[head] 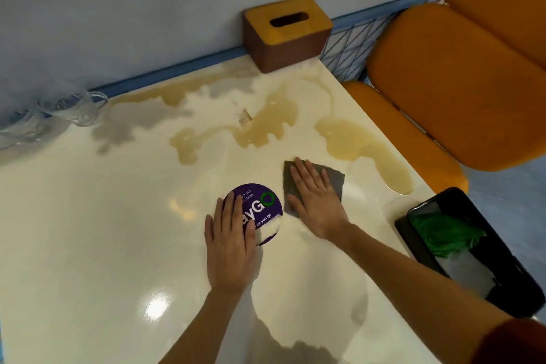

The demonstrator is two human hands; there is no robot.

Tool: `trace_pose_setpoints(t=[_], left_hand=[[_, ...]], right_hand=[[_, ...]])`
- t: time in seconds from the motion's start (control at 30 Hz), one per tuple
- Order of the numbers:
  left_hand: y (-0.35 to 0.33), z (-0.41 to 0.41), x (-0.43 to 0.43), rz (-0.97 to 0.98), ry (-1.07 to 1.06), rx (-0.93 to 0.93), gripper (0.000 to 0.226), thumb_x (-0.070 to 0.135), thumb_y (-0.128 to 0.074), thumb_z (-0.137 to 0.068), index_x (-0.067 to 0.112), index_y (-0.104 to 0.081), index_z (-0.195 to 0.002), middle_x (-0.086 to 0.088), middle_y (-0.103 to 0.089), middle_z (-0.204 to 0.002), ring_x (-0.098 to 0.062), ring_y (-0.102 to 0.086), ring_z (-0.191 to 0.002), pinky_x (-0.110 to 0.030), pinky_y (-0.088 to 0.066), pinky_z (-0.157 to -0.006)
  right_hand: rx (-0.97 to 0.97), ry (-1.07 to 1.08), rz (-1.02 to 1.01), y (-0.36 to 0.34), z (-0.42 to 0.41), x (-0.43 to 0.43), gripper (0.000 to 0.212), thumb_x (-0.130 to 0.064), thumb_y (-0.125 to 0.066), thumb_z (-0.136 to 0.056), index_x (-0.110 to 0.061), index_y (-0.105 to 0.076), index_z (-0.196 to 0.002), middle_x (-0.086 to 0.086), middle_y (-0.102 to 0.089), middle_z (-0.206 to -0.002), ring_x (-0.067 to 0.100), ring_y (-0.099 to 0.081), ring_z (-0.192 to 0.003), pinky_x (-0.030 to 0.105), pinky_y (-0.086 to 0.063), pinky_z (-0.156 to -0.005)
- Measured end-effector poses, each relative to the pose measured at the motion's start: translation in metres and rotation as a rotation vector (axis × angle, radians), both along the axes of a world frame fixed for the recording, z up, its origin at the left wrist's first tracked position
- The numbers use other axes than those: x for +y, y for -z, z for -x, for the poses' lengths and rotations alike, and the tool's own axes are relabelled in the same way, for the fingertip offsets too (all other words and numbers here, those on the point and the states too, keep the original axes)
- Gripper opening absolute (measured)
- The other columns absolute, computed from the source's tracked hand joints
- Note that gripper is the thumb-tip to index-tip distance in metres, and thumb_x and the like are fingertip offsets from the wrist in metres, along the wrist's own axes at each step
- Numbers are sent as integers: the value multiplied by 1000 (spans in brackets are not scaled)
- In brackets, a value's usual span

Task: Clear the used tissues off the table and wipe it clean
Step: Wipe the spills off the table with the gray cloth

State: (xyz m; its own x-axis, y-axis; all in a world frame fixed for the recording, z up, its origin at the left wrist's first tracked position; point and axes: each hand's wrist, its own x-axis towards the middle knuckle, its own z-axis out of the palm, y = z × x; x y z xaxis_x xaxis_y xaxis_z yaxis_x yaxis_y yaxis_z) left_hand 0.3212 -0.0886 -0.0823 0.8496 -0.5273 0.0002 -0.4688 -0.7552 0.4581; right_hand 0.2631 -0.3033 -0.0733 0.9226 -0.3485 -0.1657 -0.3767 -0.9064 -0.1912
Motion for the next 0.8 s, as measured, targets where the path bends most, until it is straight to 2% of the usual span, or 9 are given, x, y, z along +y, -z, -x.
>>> trace_pose_setpoints(t=[0.07,0.17,0.2,0.3,0.33,0.47,0.5,0.63,0.8], left_hand=[[0,-1,-1,-18,15,9,58,38,-15,-100,12,-35,-148,-2,-30,-157,-20,-20,-148,-49,-25,-117],[-5,-1,-6,-48,12,7,59,36,-16,-98,11,-36,-148,-2,-29,-158,-20,-21,-148,-47,-23,-117],[-7,0,-6,-53,11,7,59,36,-18,-98,11,-37,-148,-2,-29,-158,-20,-21,-147,-46,-22,-117],[-6,0,-3,-85,28,3,57,34,-21,-98,10,-39,-147,-4,-30,-157,-22,-23,-147,-45,-21,-115],[-7,0,-3,-98,29,0,57,33,-21,-98,10,-40,-146,-4,-31,-157,-22,-25,-146,-45,-22,-115],[-5,-1,-4,-106,30,22,57,35,-21,-97,11,-41,-146,-4,-33,-156,-23,-27,-145,-44,-21,-114],[-4,-1,-2,-105,30,21,57,36,-21,-98,12,-39,-146,-3,-32,-156,-21,-26,-146,-42,-20,-115],[0,-5,2,-94,11,45,58,44,-19,-99,18,-33,-149,5,-30,-157,-13,-17,-148,-33,-10,-119],[-10,0,-17,45,-148,67,53,39,-26,-97,19,-40,-145,3,-43,-149,-10,-26,-142,-27,-7,-117]], right_hand=[[18,-132,-14,-1,-4,-17,62,-52,-15,-102,-24,1,-155,-6,10,-162,11,13,-148,46,-4,-122],[-36,121,-19,-1,-20,-14,62,-50,-15,-102,-22,-1,-155,-6,8,-162,11,13,-148,45,-1,-122],[-37,109,-16,-1,-24,-8,62,-50,-15,-102,-21,1,-155,-5,10,-162,12,15,-148,44,1,-122],[26,-265,15,-2,-23,-15,62,-50,-16,-102,-23,3,-155,-5,13,-162,10,18,-147,41,3,-122],[28,-311,14,-3,-25,-25,61,-49,-17,-103,-23,2,-155,-6,11,-162,10,17,-147,41,3,-122],[-6,64,-33,0,-47,-24,61,-49,-14,-102,-21,0,-155,-4,9,-162,13,16,-148,44,0,-122],[17,21,-27,-1,-47,-21,63,-50,-13,-102,-20,3,-155,-3,12,-162,14,18,-147,44,1,-122],[156,-522,2,-15,-18,-57,66,-56,-15,-100,-24,8,-154,-5,17,-161,12,21,-146,43,5,-121],[288,-836,-33,-31,-6,-102,68,-54,-20,-101,-25,13,-153,-6,24,-159,10,28,-143,38,23,-113]])
